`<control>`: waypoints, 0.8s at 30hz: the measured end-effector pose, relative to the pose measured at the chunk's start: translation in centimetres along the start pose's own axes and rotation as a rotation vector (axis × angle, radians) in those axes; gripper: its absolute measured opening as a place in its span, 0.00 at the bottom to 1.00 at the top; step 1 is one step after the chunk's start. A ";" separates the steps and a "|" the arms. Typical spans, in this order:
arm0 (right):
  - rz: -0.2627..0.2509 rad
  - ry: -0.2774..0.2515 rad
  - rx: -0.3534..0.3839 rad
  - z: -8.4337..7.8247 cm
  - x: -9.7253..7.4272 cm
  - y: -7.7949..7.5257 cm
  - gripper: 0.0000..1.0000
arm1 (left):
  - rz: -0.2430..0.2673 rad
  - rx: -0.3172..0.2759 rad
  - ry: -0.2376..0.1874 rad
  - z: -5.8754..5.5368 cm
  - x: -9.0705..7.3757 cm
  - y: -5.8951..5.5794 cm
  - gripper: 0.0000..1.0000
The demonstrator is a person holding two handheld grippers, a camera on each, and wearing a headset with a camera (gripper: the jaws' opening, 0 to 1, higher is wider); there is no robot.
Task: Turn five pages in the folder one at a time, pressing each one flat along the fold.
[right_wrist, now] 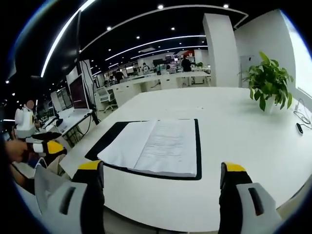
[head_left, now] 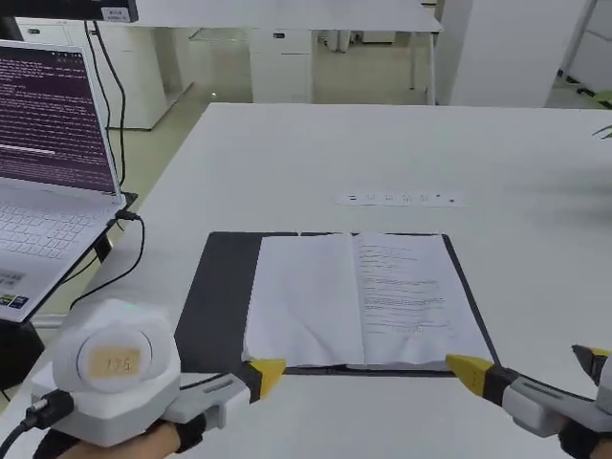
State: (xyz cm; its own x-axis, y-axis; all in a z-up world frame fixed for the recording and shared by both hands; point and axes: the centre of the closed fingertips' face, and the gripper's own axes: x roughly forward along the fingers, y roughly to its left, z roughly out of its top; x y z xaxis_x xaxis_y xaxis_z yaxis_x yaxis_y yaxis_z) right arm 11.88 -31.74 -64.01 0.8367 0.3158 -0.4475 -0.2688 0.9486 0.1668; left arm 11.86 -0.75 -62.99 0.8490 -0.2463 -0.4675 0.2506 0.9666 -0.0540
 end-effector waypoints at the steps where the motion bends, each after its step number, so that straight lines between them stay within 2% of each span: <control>1: -0.003 -0.002 0.001 -0.1 -0.1 -0.1 0.98 | -0.002 0.004 0.002 0.1 0.2 -0.1 0.99; 8: 0.004 -0.018 -0.006 -0.4 -0.5 0.4 0.97 | -0.032 0.033 0.011 0.8 2.4 -1.5 0.99; 15: 0.005 -0.031 0.006 -0.2 -0.7 0.2 0.96 | -0.071 0.044 0.029 1.1 4.9 -3.3 0.99; 24: -0.008 -0.063 0.012 0.3 -0.7 -0.6 0.92 | -0.131 0.083 0.033 2.1 8.2 -6.4 0.99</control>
State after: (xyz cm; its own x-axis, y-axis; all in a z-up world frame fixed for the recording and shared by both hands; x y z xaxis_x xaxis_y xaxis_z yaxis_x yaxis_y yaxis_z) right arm 11.62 -32.54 -63.50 0.8673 0.3055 -0.3929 -0.2562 0.9509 0.1738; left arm 18.18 -9.12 -64.64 0.7914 -0.3658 -0.4897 0.3966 0.9169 -0.0439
